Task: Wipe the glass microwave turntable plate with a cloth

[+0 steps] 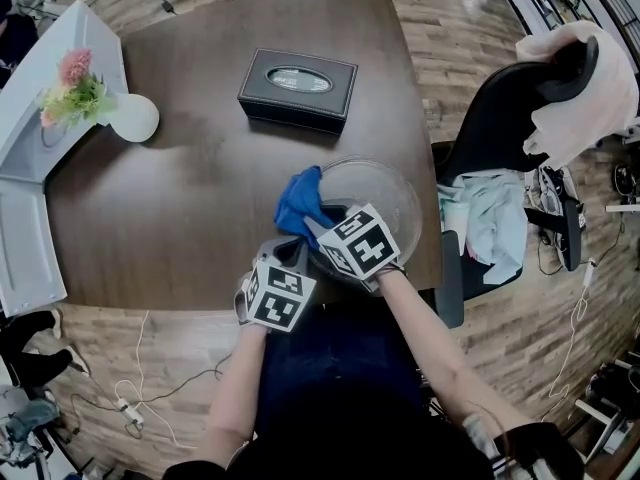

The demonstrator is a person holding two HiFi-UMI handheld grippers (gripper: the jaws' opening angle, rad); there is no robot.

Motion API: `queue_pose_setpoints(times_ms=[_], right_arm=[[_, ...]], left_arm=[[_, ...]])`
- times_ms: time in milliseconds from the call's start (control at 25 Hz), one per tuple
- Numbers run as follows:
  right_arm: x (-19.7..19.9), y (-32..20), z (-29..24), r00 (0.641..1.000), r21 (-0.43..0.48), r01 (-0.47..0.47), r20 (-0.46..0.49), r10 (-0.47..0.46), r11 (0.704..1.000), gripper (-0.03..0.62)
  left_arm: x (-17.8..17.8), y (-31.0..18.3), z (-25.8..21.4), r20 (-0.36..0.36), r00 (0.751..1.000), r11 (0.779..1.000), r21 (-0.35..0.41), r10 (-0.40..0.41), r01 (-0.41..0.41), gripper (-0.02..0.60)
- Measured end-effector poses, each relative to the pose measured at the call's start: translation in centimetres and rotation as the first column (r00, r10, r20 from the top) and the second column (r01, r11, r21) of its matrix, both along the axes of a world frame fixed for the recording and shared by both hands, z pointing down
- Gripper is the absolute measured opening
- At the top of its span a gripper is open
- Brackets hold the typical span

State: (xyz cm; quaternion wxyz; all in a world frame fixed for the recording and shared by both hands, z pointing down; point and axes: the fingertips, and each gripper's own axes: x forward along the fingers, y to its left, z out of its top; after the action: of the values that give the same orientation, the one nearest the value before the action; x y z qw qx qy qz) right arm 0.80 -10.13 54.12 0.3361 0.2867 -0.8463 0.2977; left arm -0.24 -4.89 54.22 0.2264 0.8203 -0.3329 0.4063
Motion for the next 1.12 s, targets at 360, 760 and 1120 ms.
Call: queue_pose_setpoints(times_ms=[360,760,1120], right_arm=[[1.3,-0.9,0.0,0.998,0.009,-0.055,-0.016,0.055,0.998,0.063],[4.3,-2.5,0.0,0.987,0.005,-0.160,-0.023,0.160,0.987,0.063],[7.7,-3.9,-0.1,0.965,0.026,-0.250,-0.070,0.251,0.968,0.064]], left_arm=[[-0.1,0.0,0.0,0.012,1.000,1.000,0.006,-0.005,0.005,0.003],[-0.1,0.0,0.0,0.010,1.000,1.000,-0.002,-0.012,0.012,0.003],[-0.1,0.0,0.1,0.007,1.000,1.000,-0.008,-0.019,0.019,0.003]])
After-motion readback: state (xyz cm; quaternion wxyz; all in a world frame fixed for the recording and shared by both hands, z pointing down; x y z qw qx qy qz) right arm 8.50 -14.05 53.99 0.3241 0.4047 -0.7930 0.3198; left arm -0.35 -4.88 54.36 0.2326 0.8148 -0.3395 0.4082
